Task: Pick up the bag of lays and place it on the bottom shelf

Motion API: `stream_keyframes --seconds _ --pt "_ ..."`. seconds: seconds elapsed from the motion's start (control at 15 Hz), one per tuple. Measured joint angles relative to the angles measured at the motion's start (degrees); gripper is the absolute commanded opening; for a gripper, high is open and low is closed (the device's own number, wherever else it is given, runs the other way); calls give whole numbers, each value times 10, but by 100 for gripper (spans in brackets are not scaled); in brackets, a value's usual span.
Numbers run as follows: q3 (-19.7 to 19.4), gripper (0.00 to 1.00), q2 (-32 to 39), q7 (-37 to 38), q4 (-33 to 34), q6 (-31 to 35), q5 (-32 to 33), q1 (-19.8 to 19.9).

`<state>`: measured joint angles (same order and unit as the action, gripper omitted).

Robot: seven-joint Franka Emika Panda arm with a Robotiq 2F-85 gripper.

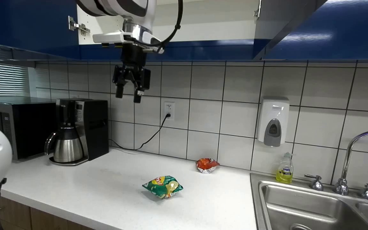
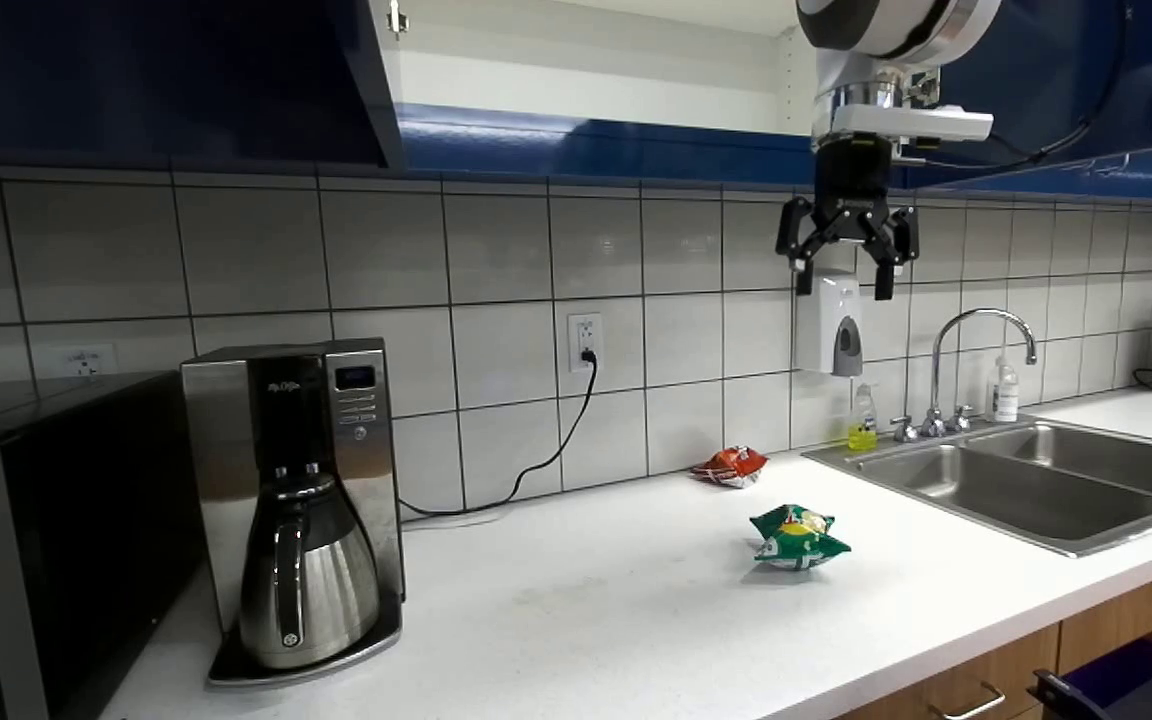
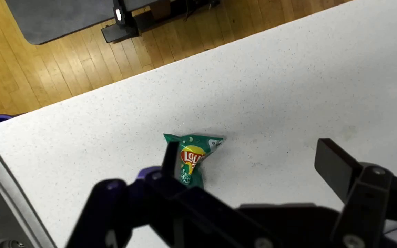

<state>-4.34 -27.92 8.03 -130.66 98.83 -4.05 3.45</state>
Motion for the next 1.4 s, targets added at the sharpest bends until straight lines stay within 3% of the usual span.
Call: stream_keyframes --seconds 1.4 --pt "0 100 256 150 -31 293 -4 7"
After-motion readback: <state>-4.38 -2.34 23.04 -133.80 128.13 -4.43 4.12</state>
